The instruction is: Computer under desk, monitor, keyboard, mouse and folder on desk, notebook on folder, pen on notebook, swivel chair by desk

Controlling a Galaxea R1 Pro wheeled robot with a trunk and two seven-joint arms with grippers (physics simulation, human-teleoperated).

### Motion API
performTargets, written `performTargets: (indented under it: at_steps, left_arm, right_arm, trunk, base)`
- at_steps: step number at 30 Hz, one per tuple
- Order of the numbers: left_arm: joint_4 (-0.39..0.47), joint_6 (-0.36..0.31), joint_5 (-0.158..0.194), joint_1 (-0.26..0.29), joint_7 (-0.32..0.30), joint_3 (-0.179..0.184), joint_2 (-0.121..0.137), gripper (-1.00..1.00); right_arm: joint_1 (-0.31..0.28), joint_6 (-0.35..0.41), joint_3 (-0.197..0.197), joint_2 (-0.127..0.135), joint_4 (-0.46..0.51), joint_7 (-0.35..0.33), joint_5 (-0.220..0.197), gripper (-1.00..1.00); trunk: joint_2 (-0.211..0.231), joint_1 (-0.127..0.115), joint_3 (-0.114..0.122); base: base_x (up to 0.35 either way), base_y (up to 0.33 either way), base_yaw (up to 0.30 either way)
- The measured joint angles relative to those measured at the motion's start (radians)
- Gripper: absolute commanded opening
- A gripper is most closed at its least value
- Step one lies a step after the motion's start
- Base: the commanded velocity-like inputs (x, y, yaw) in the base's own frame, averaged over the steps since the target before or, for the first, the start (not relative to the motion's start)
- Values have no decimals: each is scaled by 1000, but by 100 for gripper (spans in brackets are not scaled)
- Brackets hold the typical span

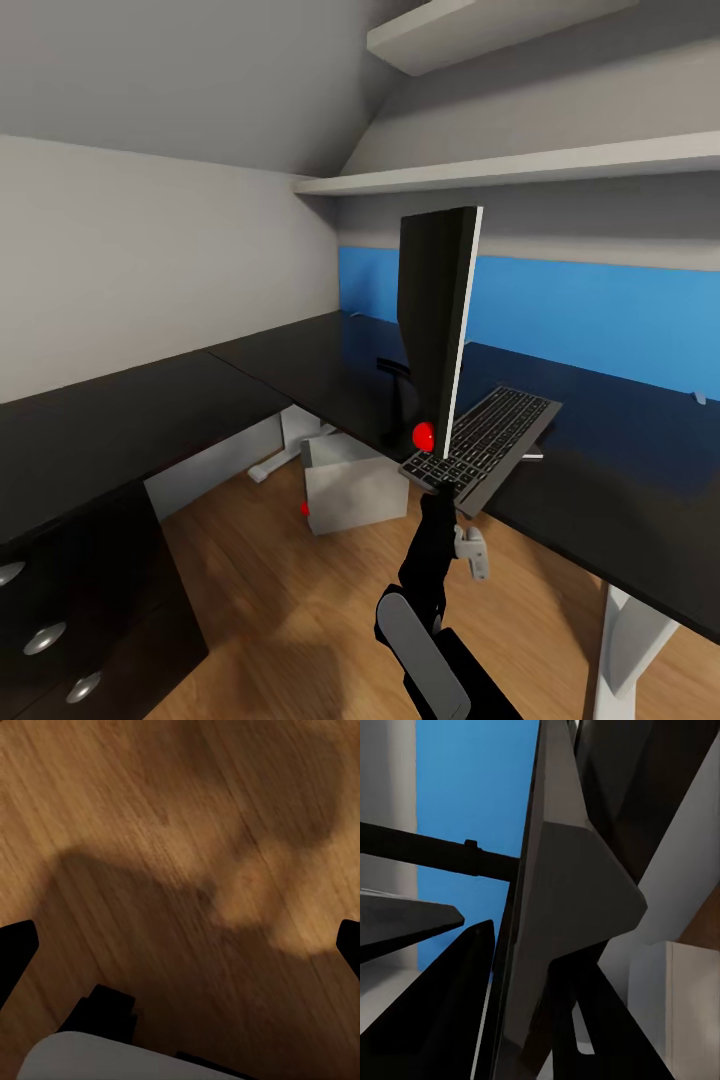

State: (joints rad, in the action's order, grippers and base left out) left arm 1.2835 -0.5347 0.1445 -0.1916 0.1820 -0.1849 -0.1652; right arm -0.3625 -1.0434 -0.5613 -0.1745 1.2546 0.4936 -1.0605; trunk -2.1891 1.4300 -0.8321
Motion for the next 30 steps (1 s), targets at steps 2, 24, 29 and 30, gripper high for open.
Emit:
performTargets:
  at_steps: [2,24,29,30]
  left_arm:
    - [0,0,0,0,0,0,0,100]
    - [0,2,0,0,0,0,0,100]
    - [0,2,0,0,0,0,0,100]
    - [0,2,0,0,0,0,0,100]
  right_arm:
    - [0,0,0,0,1,0,-1,-100]
    - [0,0,1,0,2,0,-1,-100]
    - [0,0,1,0,1,0,-2,-100]
    - [0,0,1,0,1,0,-3,-100]
  trunk:
    - [0,0,0]
    - [0,0,0]
    - [0,1,0]
    - [0,1,0]
  base:
    - [0,0,0]
    - [-3,-96,0]
    - [-232,-9,0]
    - [-326,-1,0]
